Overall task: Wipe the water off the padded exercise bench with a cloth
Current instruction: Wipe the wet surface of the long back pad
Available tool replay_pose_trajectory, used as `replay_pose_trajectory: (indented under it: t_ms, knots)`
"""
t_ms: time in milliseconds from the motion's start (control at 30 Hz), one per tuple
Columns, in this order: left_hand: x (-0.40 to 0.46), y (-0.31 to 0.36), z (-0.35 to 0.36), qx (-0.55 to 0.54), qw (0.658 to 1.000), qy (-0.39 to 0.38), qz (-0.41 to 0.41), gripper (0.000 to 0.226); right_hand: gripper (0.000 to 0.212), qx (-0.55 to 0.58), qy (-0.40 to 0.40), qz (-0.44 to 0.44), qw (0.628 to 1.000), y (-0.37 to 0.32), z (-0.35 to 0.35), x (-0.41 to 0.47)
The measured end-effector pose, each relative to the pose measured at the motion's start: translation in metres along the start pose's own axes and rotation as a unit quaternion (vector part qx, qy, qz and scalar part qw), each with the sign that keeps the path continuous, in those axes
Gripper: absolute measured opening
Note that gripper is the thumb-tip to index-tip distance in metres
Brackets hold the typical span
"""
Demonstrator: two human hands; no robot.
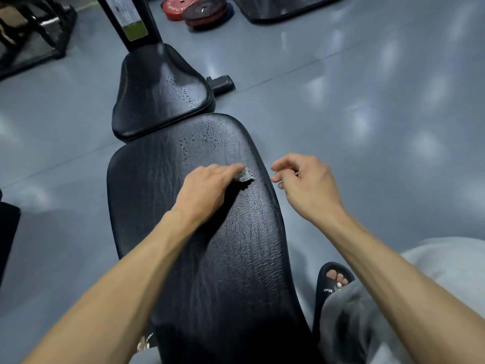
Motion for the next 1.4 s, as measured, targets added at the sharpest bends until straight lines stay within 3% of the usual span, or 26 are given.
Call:
replay_pose_trajectory:
  t_ms: [67, 133, 233, 333, 433, 467, 500, 600, 633, 733, 800, 1000, 1100, 1200, 1300, 1400]
  knots:
    - [-0.002, -0.008, -0.010, -0.079, 0.992, -0.003, -0.094, 0.047, 0.027, 0.000, -0.005, 0.002, 1.000, -0.003, 0.001, -0.003]
    - [-0.011, -0.017, -0.024, -0.243, 0.957, -0.006, -0.160, 0.041, 0.025, 0.014, -0.035, 0.005, 0.999, -0.005, 0.006, -0.007]
    - [-0.032, -0.021, -0.048, -0.418, 0.894, -0.050, -0.156, 0.040, 0.013, 0.091, -0.135, 0.011, 0.987, -0.015, 0.022, -0.022]
    - [-0.061, -0.015, -0.071, -0.489, 0.856, -0.080, -0.151, 0.043, 0.012, 0.198, -0.237, 0.028, 0.951, -0.030, 0.042, -0.047]
    - [-0.091, -0.012, -0.082, -0.549, 0.810, -0.092, -0.184, 0.047, 0.018, 0.247, -0.268, 0.054, 0.930, -0.034, 0.060, -0.065]
    - [-0.101, -0.012, -0.085, -0.551, 0.810, -0.093, -0.181, 0.047, 0.019, 0.249, -0.270, 0.062, 0.928, -0.033, 0.065, -0.069]
    - [-0.109, -0.012, -0.087, -0.532, 0.825, -0.097, -0.165, 0.047, 0.021, 0.246, -0.272, 0.070, 0.928, -0.032, 0.069, -0.073]
    - [-0.137, -0.015, -0.083, -0.350, 0.923, -0.133, -0.092, 0.052, 0.018, 0.197, -0.271, 0.096, 0.937, -0.022, 0.071, -0.086]
    - [-0.146, -0.019, -0.080, -0.315, 0.935, -0.130, -0.095, 0.050, 0.014, 0.164, -0.255, 0.107, 0.947, -0.017, 0.067, -0.090]
    - [-0.170, -0.030, -0.064, -0.286, 0.940, -0.126, -0.138, 0.039, 0.016, 0.105, -0.164, 0.173, 0.965, 0.001, 0.045, -0.098]
    - [-0.178, -0.030, -0.058, -0.221, 0.957, -0.154, -0.104, 0.037, 0.019, 0.112, -0.112, 0.210, 0.965, 0.010, 0.031, -0.104]
    - [-0.184, -0.024, -0.063, -0.188, 0.968, -0.155, -0.056, 0.034, 0.003, 0.288, -0.035, 0.251, 0.924, 0.028, 0.026, -0.105]
    - [-0.183, -0.022, -0.060, -0.181, 0.971, -0.150, -0.051, 0.035, 0.022, 0.164, -0.001, 0.238, 0.957, 0.055, 0.027, -0.103]
    - [-0.178, -0.019, -0.055, -0.164, 0.974, -0.150, -0.046, 0.035, 0.025, 0.152, 0.009, 0.241, 0.958, 0.072, 0.028, -0.102]
    - [-0.172, -0.013, -0.047, -0.149, 0.977, -0.149, -0.027, 0.035, 0.017, 0.131, 0.028, 0.197, 0.971, 0.079, 0.028, -0.096]
    - [-0.168, -0.008, -0.036, -0.140, 0.980, -0.141, -0.004, 0.037, 0.040, -0.059, 0.105, -0.005, 0.993, 0.082, 0.023, -0.105]
Point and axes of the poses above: each hand's wrist, its own x-axis towards the middle knuckle, its own z-axis out of the palm, y = z × x, the point moved 3 cm from there along x, towards the middle knuckle, and after that the axes turned 10 degrees about x, right-handed, at the moved point
